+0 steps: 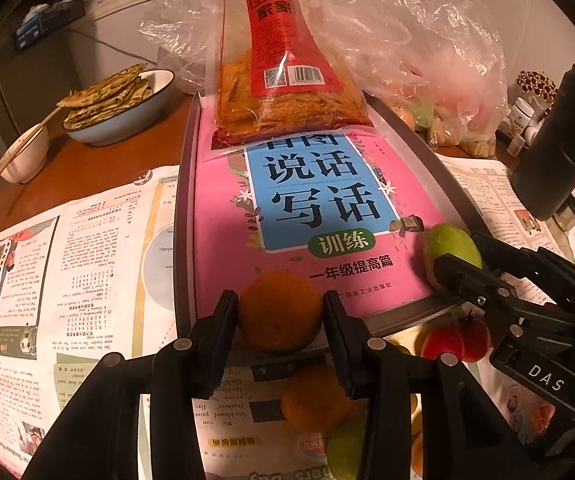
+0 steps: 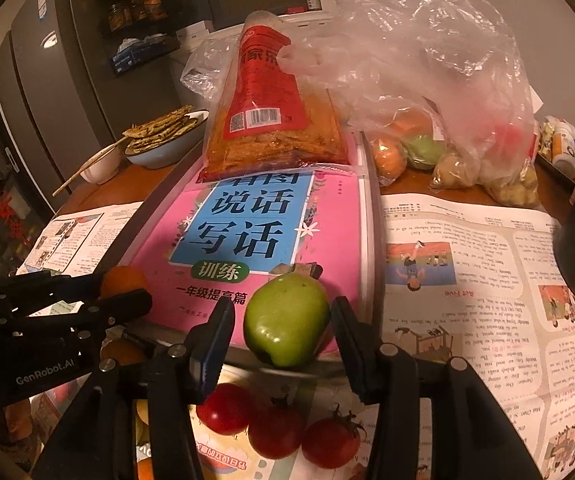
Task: Organize fruits
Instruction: 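Open both tools to release the orange and green apple in the tray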
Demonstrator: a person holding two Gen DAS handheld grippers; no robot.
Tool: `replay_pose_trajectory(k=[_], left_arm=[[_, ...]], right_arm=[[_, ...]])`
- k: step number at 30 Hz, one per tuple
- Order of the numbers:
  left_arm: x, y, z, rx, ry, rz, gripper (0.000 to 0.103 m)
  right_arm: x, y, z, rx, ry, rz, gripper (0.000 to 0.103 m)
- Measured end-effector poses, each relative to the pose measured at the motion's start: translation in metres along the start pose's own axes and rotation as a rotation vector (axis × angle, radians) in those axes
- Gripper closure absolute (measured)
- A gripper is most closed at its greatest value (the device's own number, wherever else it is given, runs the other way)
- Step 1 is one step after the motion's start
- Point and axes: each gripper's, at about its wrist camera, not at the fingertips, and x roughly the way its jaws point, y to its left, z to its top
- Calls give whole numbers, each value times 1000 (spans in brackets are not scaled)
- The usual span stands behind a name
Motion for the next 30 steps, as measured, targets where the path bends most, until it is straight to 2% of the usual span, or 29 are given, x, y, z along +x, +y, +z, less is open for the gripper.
replay_pose_trajectory(k=[9,12,14,15,17,21,23,30], left_arm=[[-9,-4,-3,-1,-18,-12,53],[-16,-6,-5,-6,-25,-18,51],[-20,-9,-5,-1,-30,-17,45],[-22,-11,-5,0,-31,-19,44],[-24,-15,-4,-4,-34,-27,39],[-31,-24,-5,1,-68,-34,36],[-33,-27,-5,5,-72,-41,35],[-36,-29,-3,10,-80,-3,34]], right_arm=[[-17,2,-1,13,-42,4,50],[-23,2,-2,22,-57,18,46],[-27,3,-2,33,-71,25,45],[-29,3,-1,40,-76,29,44],[-33,2,1,51,-82,24,33],[-44,-2,4,56,-109,12,30],[-49,-3,4,61,-127,4,22],[-63,-10,-1,84,-164,10,16]])
